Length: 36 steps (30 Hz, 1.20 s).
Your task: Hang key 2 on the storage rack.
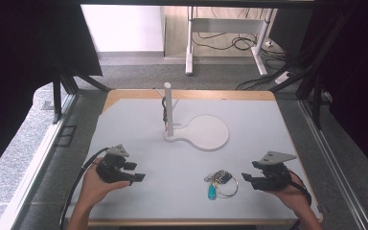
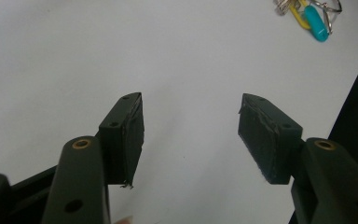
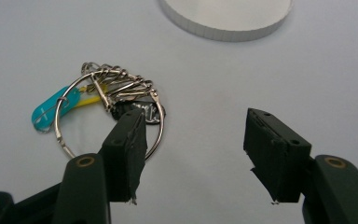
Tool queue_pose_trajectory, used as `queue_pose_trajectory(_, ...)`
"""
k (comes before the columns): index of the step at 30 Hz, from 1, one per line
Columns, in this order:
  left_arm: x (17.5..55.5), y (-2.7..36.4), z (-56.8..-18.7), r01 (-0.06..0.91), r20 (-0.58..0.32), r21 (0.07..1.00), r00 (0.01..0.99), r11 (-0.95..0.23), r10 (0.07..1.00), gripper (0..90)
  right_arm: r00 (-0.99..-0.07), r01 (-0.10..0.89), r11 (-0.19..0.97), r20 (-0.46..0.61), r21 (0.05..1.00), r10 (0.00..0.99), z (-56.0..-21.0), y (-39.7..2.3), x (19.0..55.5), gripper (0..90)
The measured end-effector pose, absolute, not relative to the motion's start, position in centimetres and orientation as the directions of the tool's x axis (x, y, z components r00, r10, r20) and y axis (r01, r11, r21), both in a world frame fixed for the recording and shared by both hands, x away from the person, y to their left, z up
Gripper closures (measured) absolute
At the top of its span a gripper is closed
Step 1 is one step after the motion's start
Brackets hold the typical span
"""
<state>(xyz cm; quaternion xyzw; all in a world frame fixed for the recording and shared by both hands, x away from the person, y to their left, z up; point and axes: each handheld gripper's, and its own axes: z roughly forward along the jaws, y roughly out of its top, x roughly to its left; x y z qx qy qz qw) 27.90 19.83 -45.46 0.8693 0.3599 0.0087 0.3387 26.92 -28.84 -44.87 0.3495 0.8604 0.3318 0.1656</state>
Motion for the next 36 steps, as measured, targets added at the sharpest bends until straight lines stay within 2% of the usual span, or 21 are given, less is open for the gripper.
queue_pose_trajectory(8, 27.2, 19.5, -46.3, 0.631, -0.249, 0.582, 0.739, -0.513, 0.627, 39.3, -0.776, 0.467, 0.639, -0.064, 0.612, 0.628, -43.0, -28.0, 27.4, 46.7)
queue_pose_trajectory(16, 26.5, 20.1, -46.9, 0.649, -0.275, 0.576, 0.727, -0.498, 0.629, 38.7, -0.851, 0.435, 0.752, -0.047, 0.495, 0.523, -42.3, -26.6, 28.1, 55.0)
queue_pose_trajectory(26, 26.4, 20.9, -47.1, 0.650, -0.268, 0.566, 0.727, -0.507, 0.632, 38.5, -0.919, 0.382, 0.847, 0.053, 0.369, 0.391, -44.2, -23.0, 28.5, 62.9)
queue_pose_trajectory(32, 26.3, 20.7, -47.2, 0.655, -0.275, 0.567, 0.723, -0.500, 0.634, 38.2, -0.933, 0.358, 0.869, 0.108, 0.342, 0.342, -45.1, -21.5, 28.2, 64.8)
queue_pose_trajectory(36, 26.2, 20.8, -47.1, 0.654, -0.277, 0.568, 0.724, -0.500, 0.632, 38.0, -0.937, 0.349, 0.879, 0.108, 0.325, 0.332, -45.7, -20.9, 28.0, 65.2)
